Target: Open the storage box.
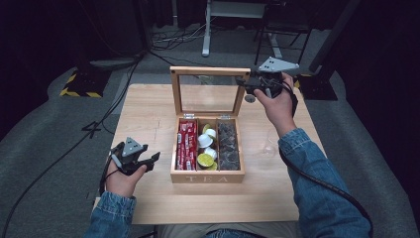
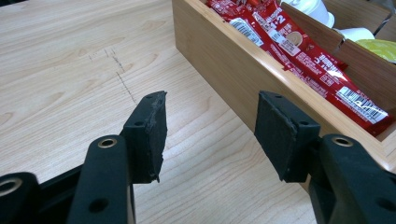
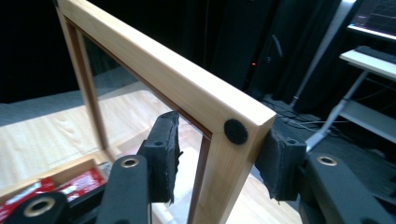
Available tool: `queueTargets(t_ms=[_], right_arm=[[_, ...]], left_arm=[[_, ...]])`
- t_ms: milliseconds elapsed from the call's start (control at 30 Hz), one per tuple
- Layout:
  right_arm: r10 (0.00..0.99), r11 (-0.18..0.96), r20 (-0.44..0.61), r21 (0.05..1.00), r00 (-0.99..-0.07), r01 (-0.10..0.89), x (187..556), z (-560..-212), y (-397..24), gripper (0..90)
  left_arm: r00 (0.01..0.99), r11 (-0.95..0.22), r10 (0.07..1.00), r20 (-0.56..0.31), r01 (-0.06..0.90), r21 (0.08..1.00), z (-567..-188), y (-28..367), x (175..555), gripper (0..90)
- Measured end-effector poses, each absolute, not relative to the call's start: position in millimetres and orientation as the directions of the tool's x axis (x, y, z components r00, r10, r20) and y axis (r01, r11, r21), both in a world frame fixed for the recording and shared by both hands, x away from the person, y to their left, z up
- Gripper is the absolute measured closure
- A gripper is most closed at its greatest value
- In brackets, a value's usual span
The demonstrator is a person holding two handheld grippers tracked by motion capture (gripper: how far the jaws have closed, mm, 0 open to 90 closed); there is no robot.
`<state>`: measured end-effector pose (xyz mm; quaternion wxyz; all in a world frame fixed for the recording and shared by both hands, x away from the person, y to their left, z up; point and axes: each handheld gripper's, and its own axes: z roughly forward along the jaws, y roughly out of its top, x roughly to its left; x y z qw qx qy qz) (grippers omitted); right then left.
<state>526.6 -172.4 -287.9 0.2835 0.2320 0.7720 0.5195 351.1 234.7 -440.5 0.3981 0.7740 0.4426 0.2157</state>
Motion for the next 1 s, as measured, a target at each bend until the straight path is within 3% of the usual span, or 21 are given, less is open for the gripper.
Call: queueTargets(t_ms=[433, 1000], right_arm=[[0.702, 0.318, -0.138, 0.938, -0.699, 0.135, 553, -301, -168, 55.5], [0.739, 0.354, -0.134, 0.911, -0.66, 0.211, 574, -328, -162, 48.3]], left_arm=[[0.519, -0.297, 0.854, -0.018, 0.516, 0.803, -443, 235, 353, 44.5], [0.526, -0.306, 0.85, -0.018, 0.523, 0.796, -446, 235, 354, 44.5]])
